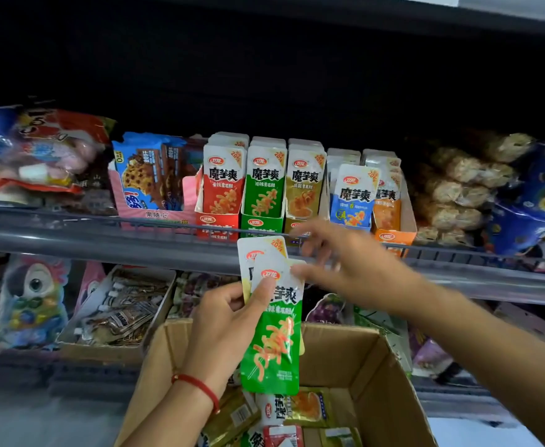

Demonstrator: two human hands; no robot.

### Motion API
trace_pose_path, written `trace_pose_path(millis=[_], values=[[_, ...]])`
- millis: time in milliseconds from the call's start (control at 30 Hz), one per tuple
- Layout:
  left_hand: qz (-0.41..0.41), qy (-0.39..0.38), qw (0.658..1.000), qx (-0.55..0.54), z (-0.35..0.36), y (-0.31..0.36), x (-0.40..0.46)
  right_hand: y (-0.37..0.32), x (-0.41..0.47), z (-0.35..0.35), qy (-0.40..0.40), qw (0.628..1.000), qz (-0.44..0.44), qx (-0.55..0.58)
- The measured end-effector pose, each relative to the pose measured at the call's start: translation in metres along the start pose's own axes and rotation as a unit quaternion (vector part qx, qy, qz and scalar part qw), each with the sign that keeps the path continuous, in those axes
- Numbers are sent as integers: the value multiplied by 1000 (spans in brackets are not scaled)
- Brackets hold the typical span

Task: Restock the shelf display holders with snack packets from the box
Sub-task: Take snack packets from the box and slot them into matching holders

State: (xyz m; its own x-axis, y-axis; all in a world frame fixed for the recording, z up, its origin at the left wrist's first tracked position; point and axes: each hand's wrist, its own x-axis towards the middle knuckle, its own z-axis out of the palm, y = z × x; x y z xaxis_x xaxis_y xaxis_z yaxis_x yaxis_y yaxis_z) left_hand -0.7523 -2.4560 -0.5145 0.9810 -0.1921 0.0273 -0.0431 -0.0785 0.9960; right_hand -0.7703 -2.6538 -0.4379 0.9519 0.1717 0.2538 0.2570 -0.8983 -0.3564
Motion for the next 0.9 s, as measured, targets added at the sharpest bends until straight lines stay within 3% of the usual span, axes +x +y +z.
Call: trace_pose_path(millis=[33, 100, 233, 333, 667, 900], values=[[1, 5, 1000, -4, 0, 1, -1, -5, -7, 13, -30, 999, 1, 14], [-8, 0, 1000, -25, 0, 4, -4, -6, -11, 30, -15, 999, 9, 45], [-54, -111, 991, -58, -11, 3, -4, -3, 0, 33, 33, 988, 74, 134], [-61, -165, 983, -54, -21, 3, -1, -3, 10, 26, 32, 957, 143, 250], [33, -123, 988, -86, -43, 12, 7, 10, 23, 15, -17, 842, 248, 479], [34, -98, 973, -204, -54, 13, 14, 24, 27, 6, -6, 836, 250, 488]])
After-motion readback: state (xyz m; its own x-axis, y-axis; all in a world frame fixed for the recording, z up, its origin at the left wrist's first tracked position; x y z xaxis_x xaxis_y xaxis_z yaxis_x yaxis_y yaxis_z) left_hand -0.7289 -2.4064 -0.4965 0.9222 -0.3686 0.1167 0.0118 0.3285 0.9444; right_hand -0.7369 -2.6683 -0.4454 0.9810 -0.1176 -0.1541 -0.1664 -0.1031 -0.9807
